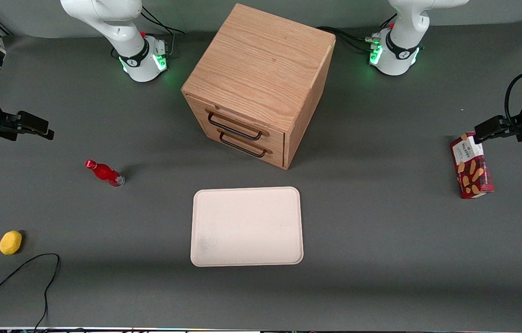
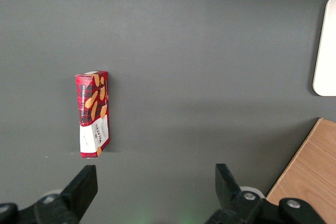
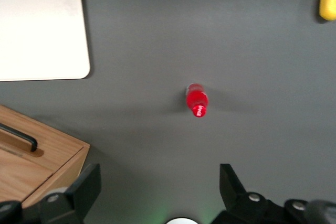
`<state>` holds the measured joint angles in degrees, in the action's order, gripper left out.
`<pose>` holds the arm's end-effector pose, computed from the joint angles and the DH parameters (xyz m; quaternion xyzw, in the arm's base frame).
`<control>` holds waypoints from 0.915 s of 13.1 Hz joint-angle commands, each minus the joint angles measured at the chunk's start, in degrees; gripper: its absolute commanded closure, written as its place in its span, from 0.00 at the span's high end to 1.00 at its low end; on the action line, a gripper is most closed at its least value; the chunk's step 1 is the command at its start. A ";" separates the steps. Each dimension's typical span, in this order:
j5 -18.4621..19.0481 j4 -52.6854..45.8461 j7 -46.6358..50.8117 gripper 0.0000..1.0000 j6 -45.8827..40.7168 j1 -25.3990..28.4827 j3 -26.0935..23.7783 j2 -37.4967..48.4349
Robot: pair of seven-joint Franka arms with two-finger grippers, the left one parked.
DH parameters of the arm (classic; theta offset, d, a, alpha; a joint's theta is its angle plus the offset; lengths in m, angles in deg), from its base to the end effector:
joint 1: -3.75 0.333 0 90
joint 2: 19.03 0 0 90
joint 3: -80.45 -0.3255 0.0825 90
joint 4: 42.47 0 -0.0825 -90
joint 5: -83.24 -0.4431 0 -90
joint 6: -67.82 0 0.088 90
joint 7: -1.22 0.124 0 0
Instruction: Open upper drawer
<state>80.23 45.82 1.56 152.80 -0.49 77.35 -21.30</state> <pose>0.6147 -0.0059 0.6014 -0.9984 0.0118 0.0484 0.0277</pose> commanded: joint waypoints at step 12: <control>-1.29 -3.73 -0.51 1.00 0.10 12.50 -0.85 -6.43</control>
<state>79.64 44.51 1.53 153.36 9.61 76.27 -26.18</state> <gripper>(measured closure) 0.000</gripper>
